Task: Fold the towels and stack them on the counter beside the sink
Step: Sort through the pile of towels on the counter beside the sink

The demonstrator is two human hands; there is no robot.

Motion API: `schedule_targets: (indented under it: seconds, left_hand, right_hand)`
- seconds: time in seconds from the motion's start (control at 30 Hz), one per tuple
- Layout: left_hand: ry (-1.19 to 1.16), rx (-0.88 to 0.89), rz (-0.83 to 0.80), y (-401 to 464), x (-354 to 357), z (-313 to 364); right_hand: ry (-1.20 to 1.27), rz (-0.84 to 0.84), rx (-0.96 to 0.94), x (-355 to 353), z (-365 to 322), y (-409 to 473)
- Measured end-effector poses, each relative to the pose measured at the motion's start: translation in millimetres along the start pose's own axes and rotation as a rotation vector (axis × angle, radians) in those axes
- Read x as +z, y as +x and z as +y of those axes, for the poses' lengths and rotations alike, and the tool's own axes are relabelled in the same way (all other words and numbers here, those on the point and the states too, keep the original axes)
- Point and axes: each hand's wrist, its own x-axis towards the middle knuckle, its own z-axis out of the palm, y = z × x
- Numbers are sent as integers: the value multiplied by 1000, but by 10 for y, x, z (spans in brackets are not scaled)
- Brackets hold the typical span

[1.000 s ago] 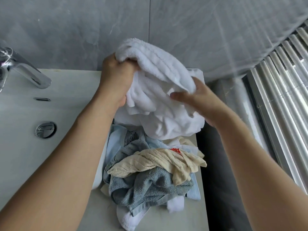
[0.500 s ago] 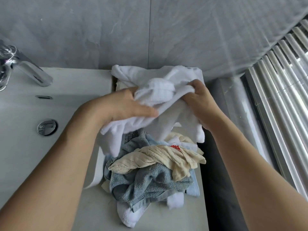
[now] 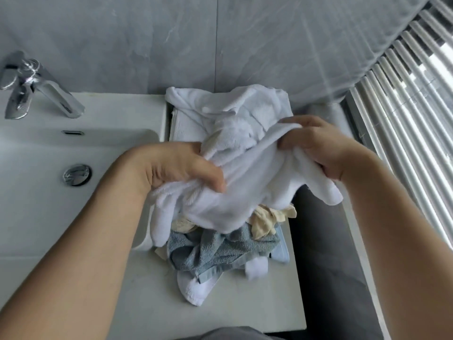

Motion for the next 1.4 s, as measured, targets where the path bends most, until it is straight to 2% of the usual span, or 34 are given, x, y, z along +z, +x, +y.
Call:
schedule_targets:
  seconds: [0.03, 0.07, 0.17, 0.2, 0.23, 0.3, 0.33, 0.4, 0.47, 0.6, 0.77, 0.9, 0.97, 1.03, 1.07, 1.13, 1.23, 1.4]
  left_hand:
    - [-36, -86, -27, 81, 21, -148]
    - [-12, -169, 18, 186, 44, -311]
    - [454, -376, 377, 551, 169, -843]
    - [597, -355, 507, 632, 250, -984]
    - [676, -263, 615, 693, 320, -1106]
    - [736, -21, 713, 762, 426, -1258]
    - [803, 52, 683, 784, 473, -1287]
    - [886, 89, 531, 854, 543, -1390]
    - [809, 76, 431, 918, 586, -1532]
    - [777, 133, 526, 1073, 559, -1835]
    - [813, 115, 594, 1269, 560, -1878]
    - [783, -25, 464, 1220, 482, -1705]
    - [716, -155, 336, 1186, 386, -1531]
    - [640, -197, 289, 1126, 269, -1289]
    - [599, -168, 329, 1093, 215, -1153]
    - [530, -49, 532, 1055, 113, -901]
    - [488, 109, 827, 1063, 14, -531]
    - [594, 283, 937, 1284, -318, -109]
  right_hand:
    - [-93, -24, 68, 20, 96, 18]
    - [-214, -21, 130, 66, 251, 60]
    - [-603, 8, 245, 372, 893, 203]
    - [-660, 4, 290, 505, 1126, 232]
    - [-684, 15, 363, 622, 1326, 249]
    - [-663, 106, 452, 812, 1568, 264]
    - [-637, 152, 451, 860, 1654, 302]
    - [-606, 217, 422, 891, 1725, 362]
    - [-652, 195, 418, 913, 1817, 411]
    - [-770, 227, 371, 1104, 1936, 317]
    - [-751, 327, 383, 1145, 2046, 452]
    - [-663, 275, 432, 1104, 1945, 443]
    - [-523, 168, 509, 975, 1843, 493]
    - [-348, 40, 495, 771, 1667, 507]
    - [-270, 41, 474, 666, 1557, 512]
    - [-218, 171, 408, 488, 1303, 539]
    - [-304, 385, 279, 261, 984, 672]
    - [-577, 471, 193, 13, 772, 993]
